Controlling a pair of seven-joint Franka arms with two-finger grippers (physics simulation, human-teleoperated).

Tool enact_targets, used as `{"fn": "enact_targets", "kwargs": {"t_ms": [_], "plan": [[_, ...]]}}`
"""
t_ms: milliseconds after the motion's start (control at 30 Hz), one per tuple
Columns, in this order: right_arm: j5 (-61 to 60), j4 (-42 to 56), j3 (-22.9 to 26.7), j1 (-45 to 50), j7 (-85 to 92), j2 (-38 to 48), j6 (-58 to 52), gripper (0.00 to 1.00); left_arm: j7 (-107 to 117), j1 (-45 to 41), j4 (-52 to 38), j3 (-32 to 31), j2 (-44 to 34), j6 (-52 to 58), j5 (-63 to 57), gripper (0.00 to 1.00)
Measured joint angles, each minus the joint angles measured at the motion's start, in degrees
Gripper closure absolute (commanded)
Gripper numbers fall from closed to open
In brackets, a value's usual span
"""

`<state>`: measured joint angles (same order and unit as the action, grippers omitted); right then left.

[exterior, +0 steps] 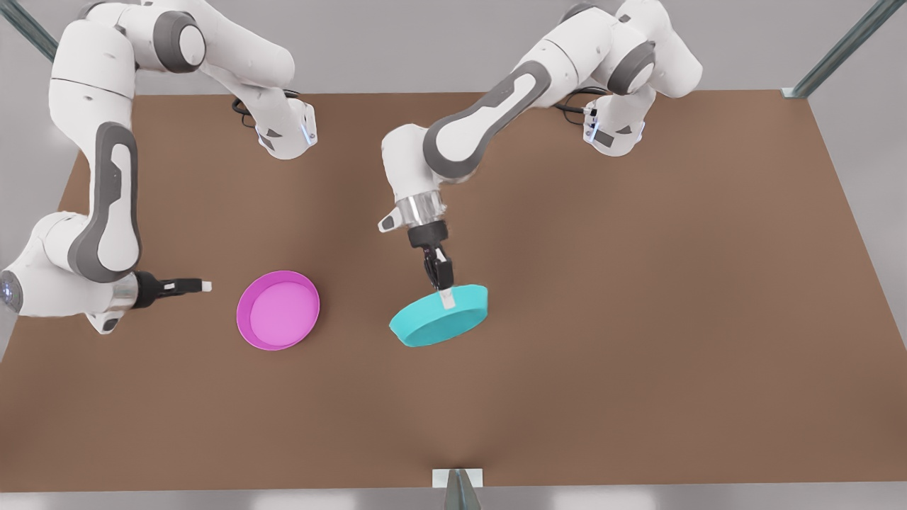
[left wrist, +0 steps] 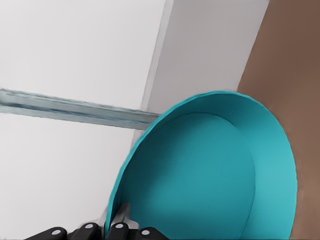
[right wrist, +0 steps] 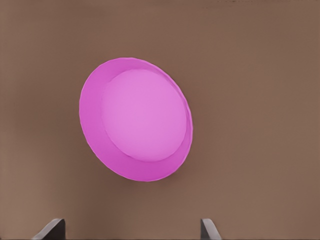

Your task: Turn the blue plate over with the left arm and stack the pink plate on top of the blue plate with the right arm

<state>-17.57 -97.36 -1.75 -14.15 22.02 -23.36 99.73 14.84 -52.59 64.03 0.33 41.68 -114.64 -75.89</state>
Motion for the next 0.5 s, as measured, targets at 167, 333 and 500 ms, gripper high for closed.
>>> {"fn": "enact_targets", "kwargs": {"t_ms": [167,333,500], "plan": [[-4.2,-7.0,1.6,-2.0,2.9,-3.0,6.0,0.00,-3.4,-7.1,-0.8,0.2,7.9,16.3,-20.5,0.79],[-2.5,-2.5,3.0,-2.8,3.7,-7.6,9.0,0.00,6.2,-10.1,-5.7,0.1,18.1,22.3,-30.9,0.79],[-2.9,-2.7,2.8,-2.3,4.5,-10.3,8.7,0.00,9.4,-12.7,-5.6,0.1,22.0,27.4,-33.5,0.79]]}}
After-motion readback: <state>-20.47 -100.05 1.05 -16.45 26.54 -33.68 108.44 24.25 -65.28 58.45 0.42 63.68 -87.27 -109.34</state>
